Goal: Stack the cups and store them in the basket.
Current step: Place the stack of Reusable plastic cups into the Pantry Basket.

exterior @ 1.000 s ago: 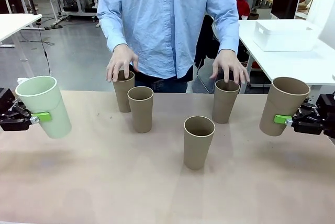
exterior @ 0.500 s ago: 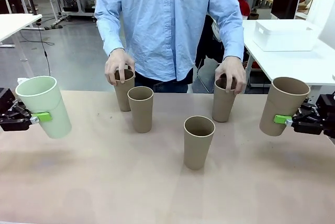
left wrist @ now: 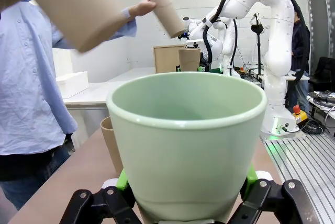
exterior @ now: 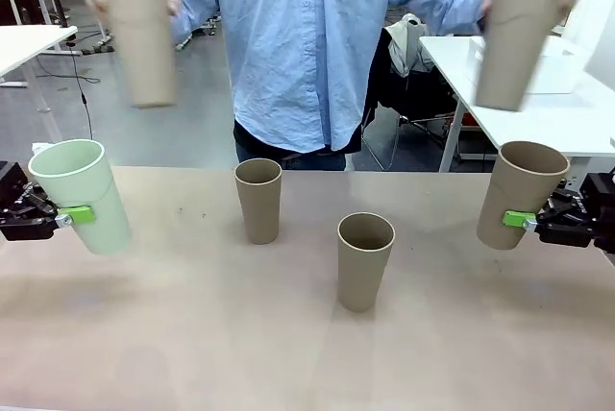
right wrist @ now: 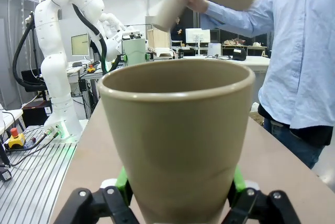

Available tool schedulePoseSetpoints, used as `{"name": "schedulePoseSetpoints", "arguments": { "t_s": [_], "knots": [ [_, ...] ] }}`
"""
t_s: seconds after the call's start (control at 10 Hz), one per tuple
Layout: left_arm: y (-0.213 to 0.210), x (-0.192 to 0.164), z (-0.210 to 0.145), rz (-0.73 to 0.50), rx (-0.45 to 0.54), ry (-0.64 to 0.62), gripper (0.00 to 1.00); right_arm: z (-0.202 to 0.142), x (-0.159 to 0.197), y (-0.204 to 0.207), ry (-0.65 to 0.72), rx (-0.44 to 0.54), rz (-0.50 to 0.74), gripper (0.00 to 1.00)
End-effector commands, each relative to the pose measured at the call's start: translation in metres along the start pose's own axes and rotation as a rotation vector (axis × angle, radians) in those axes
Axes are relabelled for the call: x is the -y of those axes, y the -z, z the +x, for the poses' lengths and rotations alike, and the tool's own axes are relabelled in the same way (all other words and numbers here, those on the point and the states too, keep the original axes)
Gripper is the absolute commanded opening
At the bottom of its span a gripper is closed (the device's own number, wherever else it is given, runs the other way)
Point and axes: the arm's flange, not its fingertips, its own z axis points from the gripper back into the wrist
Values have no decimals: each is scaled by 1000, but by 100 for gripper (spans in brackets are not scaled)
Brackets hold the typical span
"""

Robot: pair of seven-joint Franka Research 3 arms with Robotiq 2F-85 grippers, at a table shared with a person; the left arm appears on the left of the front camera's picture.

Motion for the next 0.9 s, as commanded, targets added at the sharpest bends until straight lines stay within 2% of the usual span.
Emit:
{"name": "schedulePoseSetpoints", "arguments": {
  "t_s": [0.0,0.8],
  "knots": [
    [0,1,1,-1,3,9,88,3,-1,-2,-9,-7,1,85],
    [0,1,1,-1,3,9,88,3,-1,-2,-9,-7,1,85]
  ]
}}
